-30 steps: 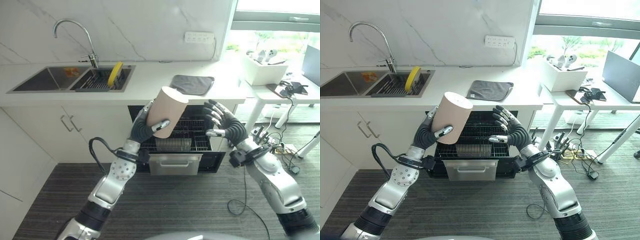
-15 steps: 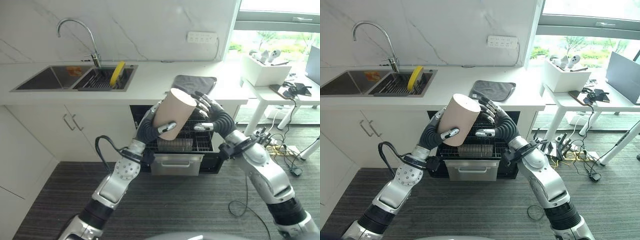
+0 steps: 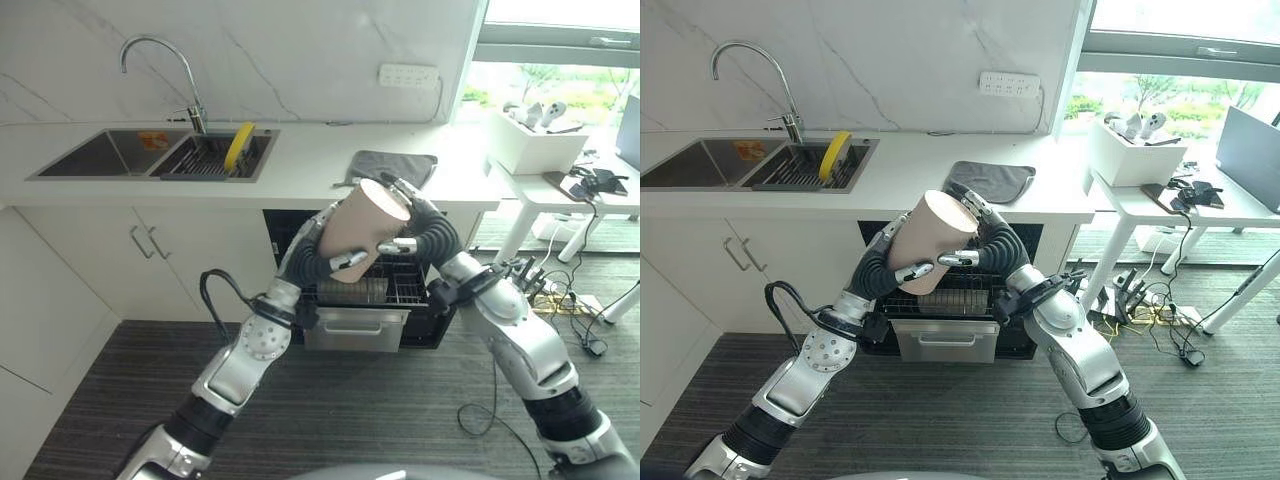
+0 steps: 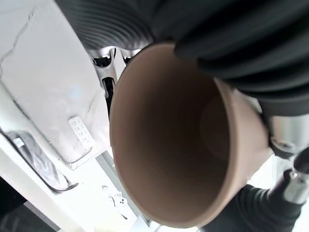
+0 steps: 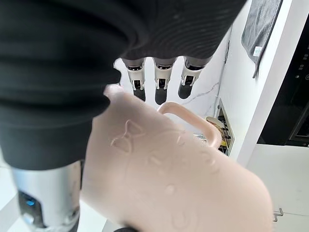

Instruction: Place the dishes in the dishwasher.

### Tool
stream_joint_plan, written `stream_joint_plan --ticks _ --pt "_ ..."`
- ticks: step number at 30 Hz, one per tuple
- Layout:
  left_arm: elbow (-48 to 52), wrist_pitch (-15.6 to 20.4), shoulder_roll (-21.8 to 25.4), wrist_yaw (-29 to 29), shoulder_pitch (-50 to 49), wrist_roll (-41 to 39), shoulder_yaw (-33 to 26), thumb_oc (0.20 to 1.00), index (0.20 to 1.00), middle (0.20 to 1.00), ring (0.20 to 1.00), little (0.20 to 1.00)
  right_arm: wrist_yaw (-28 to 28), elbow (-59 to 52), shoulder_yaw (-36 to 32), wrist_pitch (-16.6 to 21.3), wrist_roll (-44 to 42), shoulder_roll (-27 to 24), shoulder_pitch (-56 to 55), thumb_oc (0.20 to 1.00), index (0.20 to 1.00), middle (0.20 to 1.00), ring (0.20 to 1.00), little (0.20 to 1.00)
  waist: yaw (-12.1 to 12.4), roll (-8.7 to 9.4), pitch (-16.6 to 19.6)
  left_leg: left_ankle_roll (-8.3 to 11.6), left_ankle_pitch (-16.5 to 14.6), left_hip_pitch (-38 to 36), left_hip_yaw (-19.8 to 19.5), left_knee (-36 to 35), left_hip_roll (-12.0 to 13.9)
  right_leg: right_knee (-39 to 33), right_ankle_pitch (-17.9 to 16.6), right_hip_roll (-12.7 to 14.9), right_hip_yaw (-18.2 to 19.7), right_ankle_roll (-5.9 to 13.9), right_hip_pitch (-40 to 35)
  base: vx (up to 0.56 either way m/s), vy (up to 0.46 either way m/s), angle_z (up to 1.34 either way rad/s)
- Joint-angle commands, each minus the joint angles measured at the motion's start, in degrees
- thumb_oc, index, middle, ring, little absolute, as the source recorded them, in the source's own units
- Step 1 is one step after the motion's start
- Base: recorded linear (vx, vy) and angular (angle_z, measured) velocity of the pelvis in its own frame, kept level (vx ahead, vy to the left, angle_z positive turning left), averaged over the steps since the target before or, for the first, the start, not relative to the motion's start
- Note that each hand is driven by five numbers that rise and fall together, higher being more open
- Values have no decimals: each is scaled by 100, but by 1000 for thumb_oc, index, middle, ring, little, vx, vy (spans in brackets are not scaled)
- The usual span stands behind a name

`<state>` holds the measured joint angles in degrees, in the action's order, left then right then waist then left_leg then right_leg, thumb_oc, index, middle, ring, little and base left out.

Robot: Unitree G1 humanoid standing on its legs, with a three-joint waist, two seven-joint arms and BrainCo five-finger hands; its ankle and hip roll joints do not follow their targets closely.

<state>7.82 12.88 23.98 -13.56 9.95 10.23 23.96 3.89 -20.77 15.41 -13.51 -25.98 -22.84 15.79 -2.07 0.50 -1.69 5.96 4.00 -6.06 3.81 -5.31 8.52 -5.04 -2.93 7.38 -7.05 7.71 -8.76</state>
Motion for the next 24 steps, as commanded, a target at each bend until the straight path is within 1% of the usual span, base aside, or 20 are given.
stream_joint_plan --ticks 1,11,24 --pt "-111 357 12 -208 925 139 145 200 200 200 200 200 -115 -138 -106 146 -135 144 747 1000 1000 1000 1000 1000 124 70 -56 -28 -885 -349 322 31 266 4 604 391 -256 242 -79 0 0 0" --pt "-3 356 46 -271 983 184 127 200 200 200 200 200 -95 -153 -50 71 -183 138 796 1000 1000 1000 1000 1000 142 79 -86 -28 -878 -339 325 31 266 4 603 392 -281 237 -83 0 0 0" --pt "129 629 52 -395 965 95 -26 200 200 200 200 200 33 -102 -3 -97 -265 76 771 1000 1000 1000 1000 1000 179 94 -94 -35 -870 -332 291 31 257 4 604 381 -318 219 -103 0 0 0"
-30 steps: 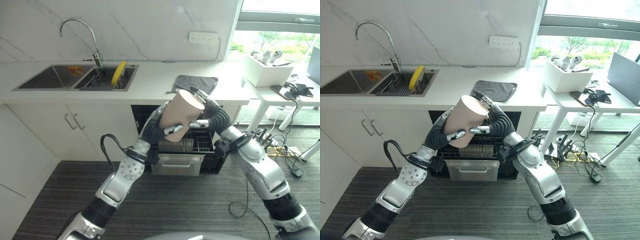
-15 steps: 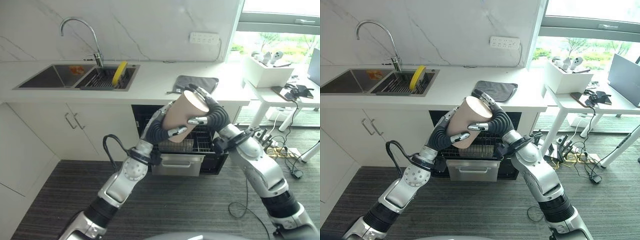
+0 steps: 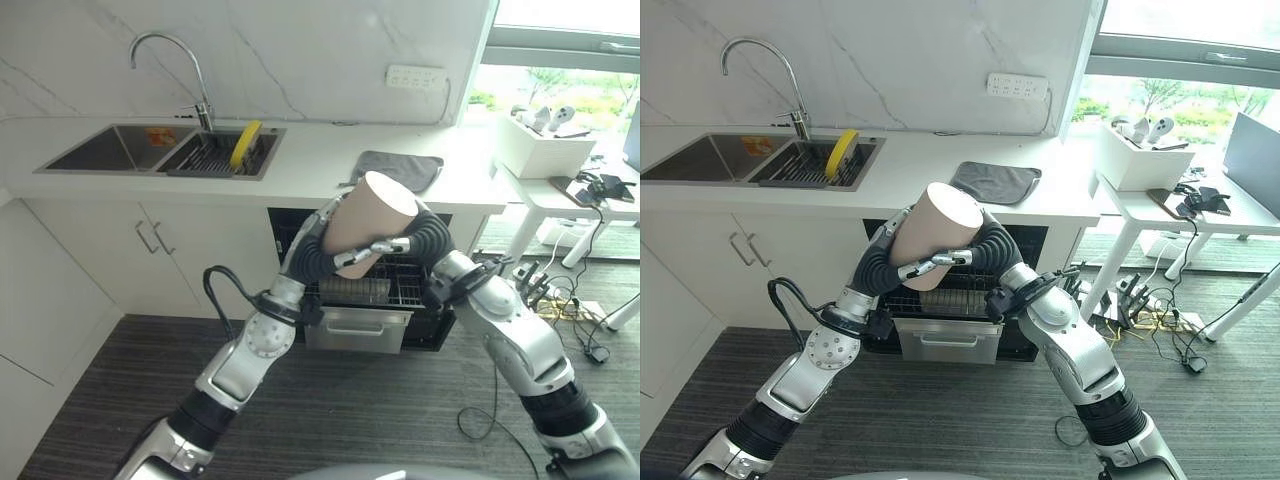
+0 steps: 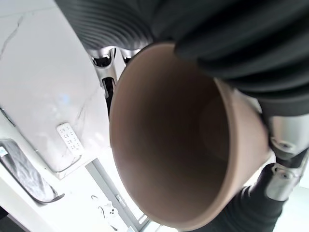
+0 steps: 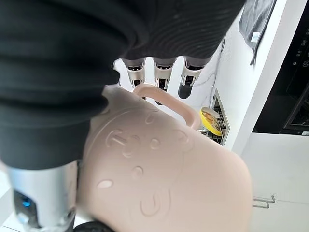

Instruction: Place the dishes in the dishwasher.

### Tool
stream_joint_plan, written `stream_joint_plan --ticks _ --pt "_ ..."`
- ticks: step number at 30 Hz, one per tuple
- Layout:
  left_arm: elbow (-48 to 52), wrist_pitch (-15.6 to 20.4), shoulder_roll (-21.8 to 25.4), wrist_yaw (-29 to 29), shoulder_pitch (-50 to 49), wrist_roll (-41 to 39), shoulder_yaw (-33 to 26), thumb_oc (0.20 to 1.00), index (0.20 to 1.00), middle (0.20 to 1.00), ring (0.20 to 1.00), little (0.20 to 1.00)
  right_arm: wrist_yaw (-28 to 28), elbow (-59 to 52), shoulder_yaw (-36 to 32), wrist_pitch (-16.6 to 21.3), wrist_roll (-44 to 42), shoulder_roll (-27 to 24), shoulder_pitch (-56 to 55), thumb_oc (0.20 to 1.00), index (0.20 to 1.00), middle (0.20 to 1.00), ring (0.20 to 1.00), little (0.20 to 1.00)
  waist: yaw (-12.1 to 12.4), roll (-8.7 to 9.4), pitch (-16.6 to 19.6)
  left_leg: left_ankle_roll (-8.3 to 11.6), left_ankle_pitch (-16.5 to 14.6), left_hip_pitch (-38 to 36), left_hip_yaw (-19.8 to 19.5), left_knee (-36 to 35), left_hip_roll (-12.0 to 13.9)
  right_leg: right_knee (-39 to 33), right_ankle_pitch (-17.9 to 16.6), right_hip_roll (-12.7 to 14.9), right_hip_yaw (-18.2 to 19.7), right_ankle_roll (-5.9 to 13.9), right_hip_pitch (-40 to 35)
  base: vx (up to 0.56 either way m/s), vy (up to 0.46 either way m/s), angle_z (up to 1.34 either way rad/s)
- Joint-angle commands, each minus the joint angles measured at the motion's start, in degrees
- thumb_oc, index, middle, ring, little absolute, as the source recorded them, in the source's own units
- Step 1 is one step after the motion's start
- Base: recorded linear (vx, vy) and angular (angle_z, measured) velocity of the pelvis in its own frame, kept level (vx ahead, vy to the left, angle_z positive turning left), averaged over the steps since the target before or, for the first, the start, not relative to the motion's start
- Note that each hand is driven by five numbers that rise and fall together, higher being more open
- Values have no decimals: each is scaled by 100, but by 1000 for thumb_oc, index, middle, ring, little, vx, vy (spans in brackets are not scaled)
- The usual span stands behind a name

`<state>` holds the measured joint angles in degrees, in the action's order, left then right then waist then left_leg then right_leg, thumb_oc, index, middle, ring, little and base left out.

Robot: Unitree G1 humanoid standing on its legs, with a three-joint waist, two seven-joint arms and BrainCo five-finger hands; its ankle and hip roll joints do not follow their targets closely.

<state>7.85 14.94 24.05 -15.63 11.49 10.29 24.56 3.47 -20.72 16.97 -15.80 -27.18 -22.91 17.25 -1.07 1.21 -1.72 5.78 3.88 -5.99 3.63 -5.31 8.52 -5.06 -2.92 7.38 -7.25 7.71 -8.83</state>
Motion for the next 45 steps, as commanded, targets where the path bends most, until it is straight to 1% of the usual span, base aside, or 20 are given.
stream_joint_plan --ticks 1,2,3,4,5,6,8,10,12,16,17,20,25,26,27,28,36,45 --pt "150 412 42 -187 821 107 -87 200 200 200 200 200 94 -96 -144 120 -122 84 626 1000 1000 1000 1000 1000 78 23 -93 -16 -858 -338 305 31 254 6 603 380 -296 219 -96 0 0 0" --pt "158 414 43 -177 827 123 -92 200 200 200 200 200 127 -79 -136 117 -116 82 628 1000 1000 1000 1000 1000 78 24 -97 -17 -859 -340 298 31 249 6 603 378 -292 216 -98 0 0 0" --pt "159 439 54 -176 820 127 -100 200 200 200 200 200 154 -78 -135 106 -113 73 633 950 950 950 950 950 82 23 -99 -17 -858 -339 297 31 248 6 603 380 -297 215 -99 0 0 0" --pt "172 431 57 -170 823 126 -104 200 200 200 200 200 184 -75 -128 100 -93 81 637 689 689 689 689 689 86 23 -100 -17 -857 -337 295 31 247 6 603 381 -299 214 -99 0 0 0" --pt "165 430 59 -172 829 133 -94 200 200 200 200 200 229 -72 -110 131 -43 84 641 529 529 529 529 529 89 25 -100 -19 -859 -334 291 31 244 6 607 379 -300 214 -100 0 0 0" --pt "164 430 79 -155 828 118 -97 200 200 200 200 200 261 -89 -105 193 -13 50 661 200 200 200 200 200 96 26 -104 -20 -857 -336 287 31 242 6 605 380 -307 213 -104 0 0 0" --pt "142 412 81 -110 846 100 -100 200 200 200 200 200 239 -88 -114 228 22 50 697 200 200 200 200 200 99 24 -101 -20 -855 -337 290 31 245 6 603 382 -315 215 -108 0 0 0" --pt "103 386 66 -73 863 101 -56 200 200 200 200 200 179 -88 -139 411 148 67 789 200 200 200 200 200 113 21 -106 -23 -851 -326 280 31 241 6 601 385 -316 216 -104 0 0 0" --pt "108 361 61 -59 860 116 -34 200 200 200 200 200 170 -127 -149 495 243 80 789 200 200 200 200 200 110 17 -106 -25 -856 -324 280 31 242 6 602 387 -313 215 -99 0 0 0" --pt "87 299 54 -47 879 96 18 200 200 200 200 200 -19 -128 -155 524 474 83 827 200 200 200 200 200 103 11 -113 -28 -861 -326 284 31 242 6 604 386 -300 221 -93 0 0 0" --pt "87 283 48 -61 868 104 34 200 200 200 200 200 -189 -131 -168 645 508 76 812 200 200 200 200 200 99 7 -118 -25 -861 -327 294 31 248 6 604 388 -299 225 -92 0 0 0" --pt "104 229 47 -115 837 95 24 200 200 200 200 200 -278 -163 -203 720 510 93 772 200 200 200 200 200 82 0 -114 -23 -857 -330 314 31 254 6 603 385 -277 234 -84 0 0 0" --pt "111 66 34 -47 746 -282 -42 200 200 200 200 200 -300 -238 -208 926 668 38 673 200 200 200 200 200 77 -19 -134 -30 -856 -314 323 31 245 6 593 396 -282 236 -60 -7 4 0" --pt "115 66 36 -22 724 -315 -54 347 347 347 347 347 -305 -243 -229 935 660 29 673 200 200 200 200 200 81 -19 -136 -32 -856 -314 322 31 242 6 590 397 -288 234 -59 0 0 0" --pt "107 84 36 -4 696 -363 -71 564 564 564 564 564 -310 -249 -255 948 670 20 667 200 200 200 200 200 87 -21 -140 -35 -856 -311 317 31 236 6 588 399 -297 230 -59 0 0 0" --pt "110 94 34 7 675 -382 -95 1000 1000 1000 1000 1000 -338 -242 -273 969 683 19 665 200 200 200 200 200 93 -23 -143 -37 -853 -306 320 31 234 6 585 403 -303 229 -58 0 0 0" --pt "253 65 36 -17 518 -610 -309 1000 1000 1000 1000 1000 -436 -230 -380 1078 855 -31 476 200 200 200 200 200 120 -25 -175 -45 -845 -286 294 31 225 6 583 396 -316 217 -52 -1 -1 0" --pt "638 204 156 -64 216 -952 -873 1000 1000 1000 1000 1000 -756 -182 -741 1269 1185 -318 67 200 200 200 200 200 129 -19 -229 -33 -835 -272 287 31 243 6 586 382 -337 207 -51 1 -9 3"
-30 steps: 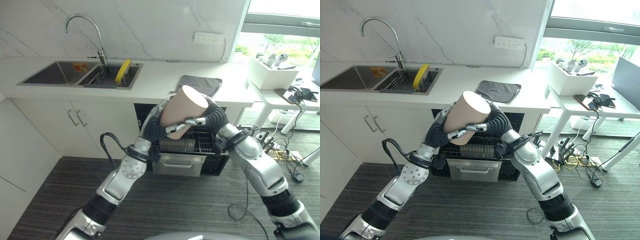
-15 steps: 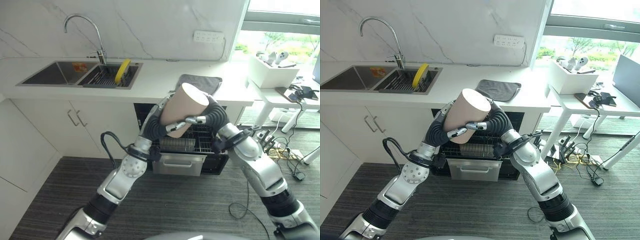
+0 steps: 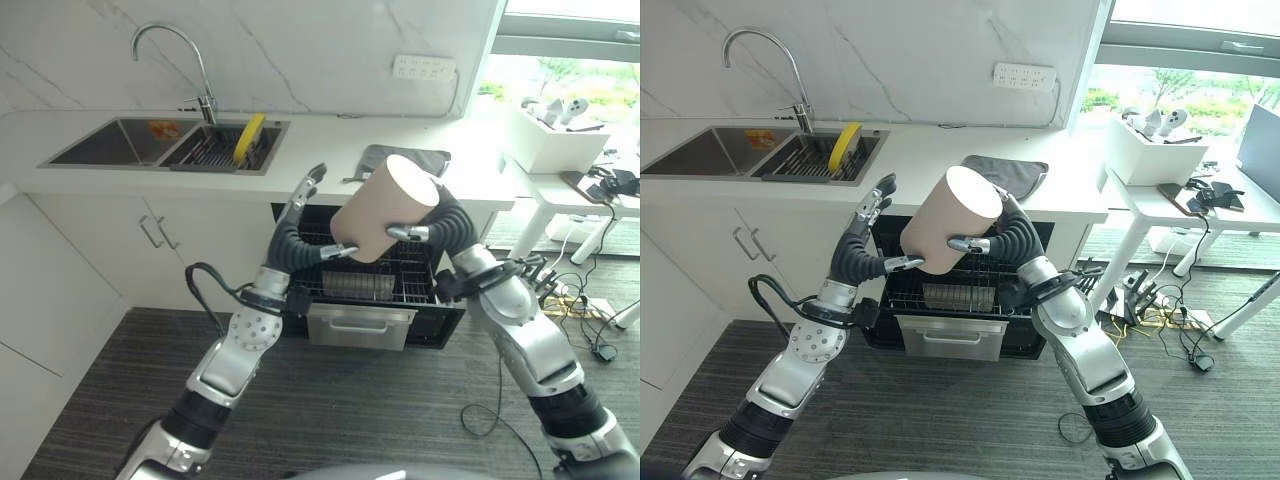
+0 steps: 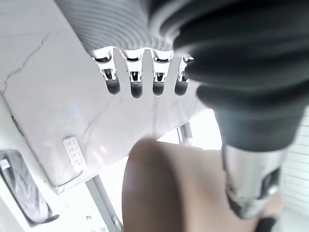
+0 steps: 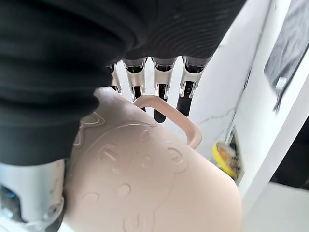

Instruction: Place the dishes in the dishwasher.

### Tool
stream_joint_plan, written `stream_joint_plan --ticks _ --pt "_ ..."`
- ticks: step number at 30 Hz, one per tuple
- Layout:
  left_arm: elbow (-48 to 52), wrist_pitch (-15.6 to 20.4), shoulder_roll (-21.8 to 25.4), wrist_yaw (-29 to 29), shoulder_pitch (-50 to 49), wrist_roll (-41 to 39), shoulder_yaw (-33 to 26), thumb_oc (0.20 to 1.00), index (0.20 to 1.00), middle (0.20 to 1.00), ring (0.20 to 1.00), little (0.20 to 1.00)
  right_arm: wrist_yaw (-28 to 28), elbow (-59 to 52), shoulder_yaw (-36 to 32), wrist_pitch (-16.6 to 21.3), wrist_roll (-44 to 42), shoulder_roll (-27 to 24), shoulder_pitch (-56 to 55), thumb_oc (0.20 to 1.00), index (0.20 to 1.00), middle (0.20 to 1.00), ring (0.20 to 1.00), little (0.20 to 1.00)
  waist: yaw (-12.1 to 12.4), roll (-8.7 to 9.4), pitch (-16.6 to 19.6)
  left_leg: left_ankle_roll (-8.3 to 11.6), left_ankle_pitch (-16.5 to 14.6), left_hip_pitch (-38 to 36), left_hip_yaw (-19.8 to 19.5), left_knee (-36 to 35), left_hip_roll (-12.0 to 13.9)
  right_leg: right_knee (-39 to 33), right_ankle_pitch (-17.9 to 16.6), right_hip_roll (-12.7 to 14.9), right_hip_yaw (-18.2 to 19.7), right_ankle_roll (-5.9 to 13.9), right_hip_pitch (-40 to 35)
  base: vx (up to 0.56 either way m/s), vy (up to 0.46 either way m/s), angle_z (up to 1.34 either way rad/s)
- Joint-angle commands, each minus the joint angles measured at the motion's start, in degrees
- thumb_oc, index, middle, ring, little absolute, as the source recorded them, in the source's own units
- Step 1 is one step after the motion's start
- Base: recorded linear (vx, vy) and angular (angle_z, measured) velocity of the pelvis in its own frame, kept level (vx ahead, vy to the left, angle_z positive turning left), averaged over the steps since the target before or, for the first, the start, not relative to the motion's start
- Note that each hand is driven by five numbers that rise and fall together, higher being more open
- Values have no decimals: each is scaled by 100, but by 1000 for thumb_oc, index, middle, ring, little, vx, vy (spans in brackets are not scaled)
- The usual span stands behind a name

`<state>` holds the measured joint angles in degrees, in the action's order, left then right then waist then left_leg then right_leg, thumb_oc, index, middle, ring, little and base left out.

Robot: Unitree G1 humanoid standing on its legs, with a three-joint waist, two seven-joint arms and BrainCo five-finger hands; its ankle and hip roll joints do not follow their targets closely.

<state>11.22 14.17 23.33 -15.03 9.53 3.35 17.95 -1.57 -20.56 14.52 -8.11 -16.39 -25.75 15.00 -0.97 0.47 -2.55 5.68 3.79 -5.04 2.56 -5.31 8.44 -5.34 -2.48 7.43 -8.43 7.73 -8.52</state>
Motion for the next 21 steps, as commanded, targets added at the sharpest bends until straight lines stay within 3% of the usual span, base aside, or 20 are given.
stream_joint_plan --ticks 1,6,11,12,13,15,16,17,18,19,21 --pt "340 281 244 -107 371 -366 -282 1000 1000 1000 1000 1000 -303 -204 -558 527 102 -65 229 200 200 200 200 200 114 55 -150 -22 -817 -366 408 31 260 34 544 373 -232 203 -86 13 -65 3" --pt "630 244 324 122 -103 -1038 -852 1000 1000 1000 1000 1000 -486 -294 -1147 862 223 -243 -415 200 200 200 200 200 46 49 -187 30 -749 -361 506 31 388 34 571 262 -239 146 -84 5 -191 4" --pt "749 128 380 170 -523 -1434 -1413 1000 1000 1000 1000 1000 -198 -411 -1649 877 106 -418 -653 200 200 200 200 200 -28 36 -267 136 -659 -492 460 31 551 34 642 -113 101 -52 -64 32 -295 -4" --pt "734 129 390 150 -589 -1473 -1475 1000 1000 1000 1000 1000 -126 -411 -1698 873 36 -471 -663 200 200 200 200 200 -25 57 -323 165 -597 -555 473 130 553 34 639 -199 280 -121 -88 63 -276 -12" --pt "740 163 371 166 -664 -1505 -1530 1000 1000 1000 1000 1000 -59 -408 -1774 902 -22 -525 -705 200 200 200 200 200 0 172 -448 196 -669 -274 497 949 520 34 580 -184 354 -192 -128 36 -216 -28" --pt "756 264 312 209 -737 -1496 -1574 1000 1000 1000 1000 1000 -17 -433 -1850 1017 -50 -587 -809 200 200 200 200 200 35 266 -620 117 -701 316 183 1881 311 90 539 -182 440 -290 -123 14 -60 -40" --pt "756 337 257 217 -730 -1420 -1515 1000 1000 1000 1000 1000 -29 -425 -1830 1137 -62 -643 -808 200 200 200 200 200 63 284 -736 -12 -933 632 -14 1907 -109 131 588 -181 543 -268 -144 19 97 -21" --pt "743 366 241 203 -700 -1370 -1486 1000 1000 1000 1000 1000 -43 -417 -1813 1164 -63 -668 -782 200 200 200 200 200 79 301 -761 -63 -913 686 -37 1804 -244 152 574 -150 577 -242 -109 94 219 -6" --pt "722 421 202 110 -552 -1168 -1344 1000 1000 1000 1000 1000 -130 -357 -1690 1214 -76 -727 -616 200 200 200 200 200 142 224 -792 -140 -766 723 -40 1212 -511 105 601 -205 639 -179 -115 179 306 -11" --pt "677 408 195 34 -437 -932 -1213 1000 1000 1000 1000 1000 -113 -251 -1587 1296 -110 -716 -527 200 200 200 200 200 100 165 -739 -228 -696 519 52 821 -515 147 639 -244 639 -164 -60 278 399 -10" --pt "552 257 236 -87 -225 -899 -1010 1000 1000 1000 1000 1000 -94 -193 -1477 1341 -214 -664 -523 200 200 200 200 200 83 111 -636 -344 -706 177 -357 412 -673 249 659 -247 721 -131 44 251 335 -45"
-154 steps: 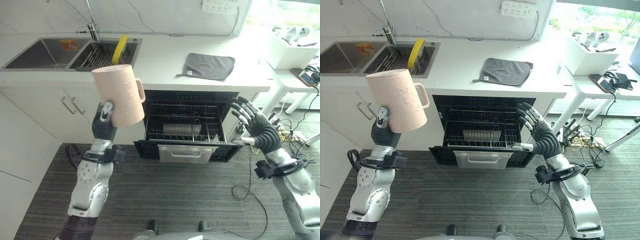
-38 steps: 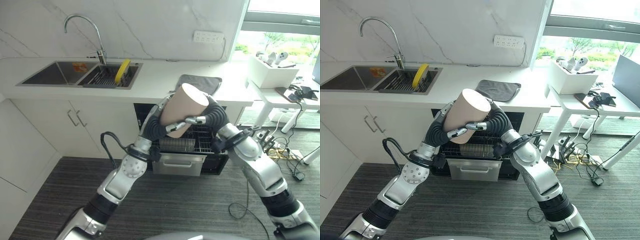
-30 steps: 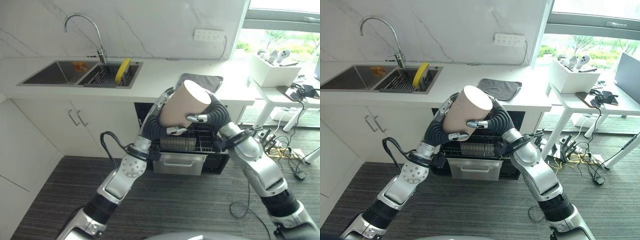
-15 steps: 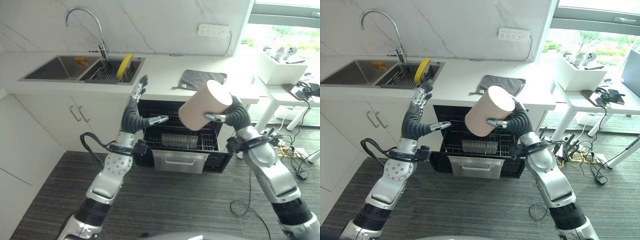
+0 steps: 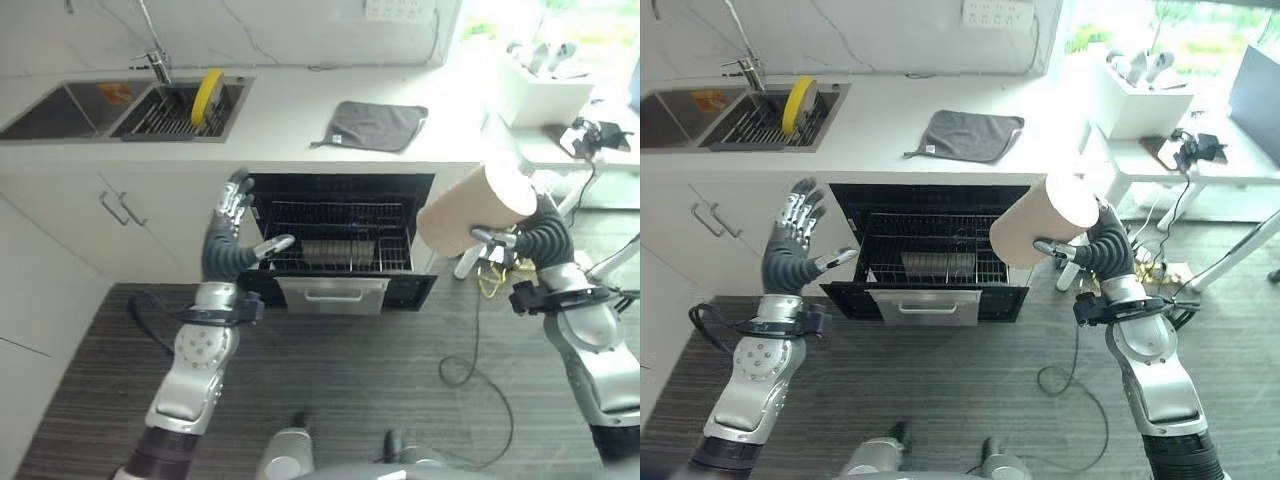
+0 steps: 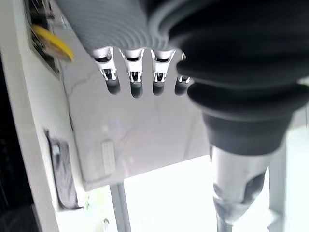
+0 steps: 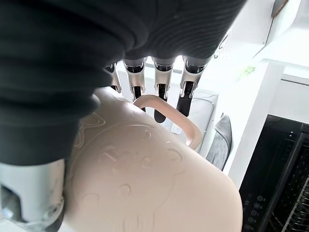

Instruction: Place the dishes in the dishwasher.

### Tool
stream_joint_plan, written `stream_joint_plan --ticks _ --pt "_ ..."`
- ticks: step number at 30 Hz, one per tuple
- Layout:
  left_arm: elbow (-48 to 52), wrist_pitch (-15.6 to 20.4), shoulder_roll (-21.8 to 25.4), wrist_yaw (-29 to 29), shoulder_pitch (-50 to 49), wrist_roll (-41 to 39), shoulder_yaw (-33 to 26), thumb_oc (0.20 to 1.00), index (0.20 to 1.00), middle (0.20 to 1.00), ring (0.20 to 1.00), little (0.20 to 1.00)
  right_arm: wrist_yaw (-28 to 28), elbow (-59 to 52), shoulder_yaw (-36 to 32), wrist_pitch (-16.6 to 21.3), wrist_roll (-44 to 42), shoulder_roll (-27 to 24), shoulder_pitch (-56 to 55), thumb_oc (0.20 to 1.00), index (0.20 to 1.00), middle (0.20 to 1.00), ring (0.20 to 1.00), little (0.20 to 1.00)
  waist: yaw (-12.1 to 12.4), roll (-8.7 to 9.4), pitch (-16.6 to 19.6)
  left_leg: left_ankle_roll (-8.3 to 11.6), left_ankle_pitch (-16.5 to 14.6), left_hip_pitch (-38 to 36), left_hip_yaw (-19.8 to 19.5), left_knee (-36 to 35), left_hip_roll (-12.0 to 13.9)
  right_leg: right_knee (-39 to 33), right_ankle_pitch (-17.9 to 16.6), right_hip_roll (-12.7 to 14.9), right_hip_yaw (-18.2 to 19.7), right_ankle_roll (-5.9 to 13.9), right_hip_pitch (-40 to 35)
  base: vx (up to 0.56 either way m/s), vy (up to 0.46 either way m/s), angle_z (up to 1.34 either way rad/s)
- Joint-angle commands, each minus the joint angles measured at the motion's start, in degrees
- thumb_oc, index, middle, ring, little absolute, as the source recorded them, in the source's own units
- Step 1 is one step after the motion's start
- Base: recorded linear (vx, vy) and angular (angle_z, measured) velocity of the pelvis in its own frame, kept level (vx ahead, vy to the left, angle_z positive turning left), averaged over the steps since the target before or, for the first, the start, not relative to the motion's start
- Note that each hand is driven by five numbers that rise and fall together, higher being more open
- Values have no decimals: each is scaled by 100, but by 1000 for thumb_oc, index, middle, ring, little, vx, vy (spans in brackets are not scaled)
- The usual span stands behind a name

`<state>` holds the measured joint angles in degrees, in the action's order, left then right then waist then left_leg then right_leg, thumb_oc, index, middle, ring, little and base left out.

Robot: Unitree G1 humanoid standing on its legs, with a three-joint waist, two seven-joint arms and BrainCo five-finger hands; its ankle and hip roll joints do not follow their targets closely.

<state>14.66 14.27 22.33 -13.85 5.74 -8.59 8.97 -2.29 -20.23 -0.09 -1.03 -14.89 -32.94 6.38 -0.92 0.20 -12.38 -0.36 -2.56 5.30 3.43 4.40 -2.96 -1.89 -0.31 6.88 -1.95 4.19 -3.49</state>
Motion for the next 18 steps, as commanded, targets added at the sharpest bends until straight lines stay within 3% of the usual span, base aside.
stream_joint_plan --ticks 1,4,7,9,10,11,13,15,18 --pt "192 178 348 -206 194 284 -63 1000 1000 1000 1000 1000 0 -238 -27 633 -434 50 291 200 200 200 200 200 81 134 379 231 -90 -902 -522 -588 424 10 476 -193 63 239 -427 229 254 -70" --pt "222 138 336 -13 192 405 -71 1000 1000 1000 1000 1000 161 -331 -183 726 -545 163 -19 200 200 200 200 200 85 181 413 145 -125 -1000 -480 -687 428 602 649 -156 -128 353 -284 196 194 -42" --pt "225 200 455 -32 150 465 -120 1000 1000 1000 1000 1000 176 -386 -140 818 -637 255 9 200 200 200 200 200 156 212 283 23 -102 -943 -542 -682 456 1724 509 -164 -214 541 236 24 63 -9" --pt "226 211 515 -67 243 489 -142 1000 1000 1000 1000 1000 166 -296 18 957 -562 340 79 200 200 200 200 200 228 222 233 42 -138 -895 -618 -650 518 1206 536 120 -287 563 256 -12 -228 0" --pt "283 160 544 -152 290 504 -152 1000 1000 1000 1000 1000 155 -299 104 1009 -510 363 115 200 200 200 200 200 264 266 255 100 -201 -854 -524 -637 539 447 216 460 -382 618 147 -5 -308 4" --pt "303 148 552 -173 291 502 -156 1000 1000 1000 1000 1000 156 -300 126 1015 -501 372 131 200 200 200 200 200 274 269 259 114 -215 -860 -483 -640 555 275 93 530 -425 637 95 -24 -370 0" --pt "315 149 572 -346 332 482 -125 1000 1000 1000 1000 1000 97 -295 317 985 -370 495 348 200 200 200 200 200 280 267 217 240 -326 -1014 -173 -730 760 -238 -604 918 -544 809 231 -30 -448 -6" --pt "300 192 596 -326 367 401 -130 1000 1000 1000 1000 1000 58 -281 367 969 -314 533 431 200 200 200 200 200 253 259 195 253 -381 -1093 -131 -737 915 -201 -531 902 -432 871 304 -4 -510 -16" --pt "420 129 587 -206 229 149 -246 1000 1000 1000 1000 1000 234 -372 201 707 -567 368 385 200 200 200 200 200 243 245 313 452 -292 -1068 -74 -692 1281 -311 -162 637 -520 802 124 35 -609 1"
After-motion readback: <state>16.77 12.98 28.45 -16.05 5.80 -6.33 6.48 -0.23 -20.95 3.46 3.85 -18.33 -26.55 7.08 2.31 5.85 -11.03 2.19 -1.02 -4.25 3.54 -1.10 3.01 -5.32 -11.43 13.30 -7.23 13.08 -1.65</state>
